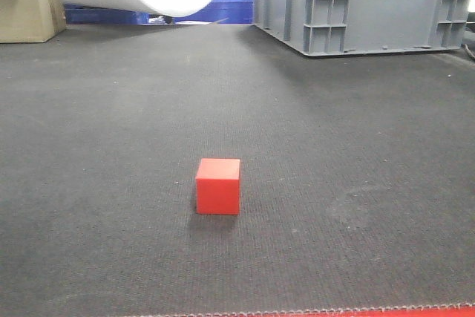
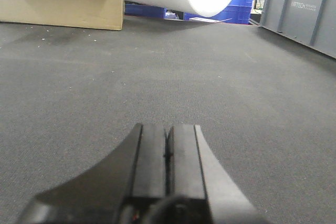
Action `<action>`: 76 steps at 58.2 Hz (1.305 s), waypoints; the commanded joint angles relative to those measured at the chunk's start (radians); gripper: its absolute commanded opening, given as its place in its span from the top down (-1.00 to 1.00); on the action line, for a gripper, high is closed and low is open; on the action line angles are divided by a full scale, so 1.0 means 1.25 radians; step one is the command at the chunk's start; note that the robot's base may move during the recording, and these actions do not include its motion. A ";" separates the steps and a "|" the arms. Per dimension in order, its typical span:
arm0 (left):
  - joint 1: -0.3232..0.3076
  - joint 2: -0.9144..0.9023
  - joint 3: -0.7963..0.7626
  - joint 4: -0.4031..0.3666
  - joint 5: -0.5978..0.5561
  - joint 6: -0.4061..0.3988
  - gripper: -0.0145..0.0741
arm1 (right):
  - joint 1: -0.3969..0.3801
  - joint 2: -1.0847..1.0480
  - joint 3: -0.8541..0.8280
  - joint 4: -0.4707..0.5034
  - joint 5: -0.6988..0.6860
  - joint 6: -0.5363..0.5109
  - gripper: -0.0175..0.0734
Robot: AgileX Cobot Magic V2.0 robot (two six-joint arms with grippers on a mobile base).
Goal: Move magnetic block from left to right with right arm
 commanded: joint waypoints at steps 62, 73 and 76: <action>-0.003 -0.008 0.006 -0.002 -0.067 -0.006 0.96 | -0.004 -0.125 0.087 -0.039 -0.083 -0.006 0.49; -0.003 -0.008 0.006 -0.002 -0.067 -0.006 0.96 | -0.004 -0.125 0.087 -0.039 -0.083 -0.006 0.49; -0.003 -0.008 0.006 -0.002 -0.067 -0.006 0.96 | -0.004 -0.125 0.087 -0.039 -0.083 -0.006 0.49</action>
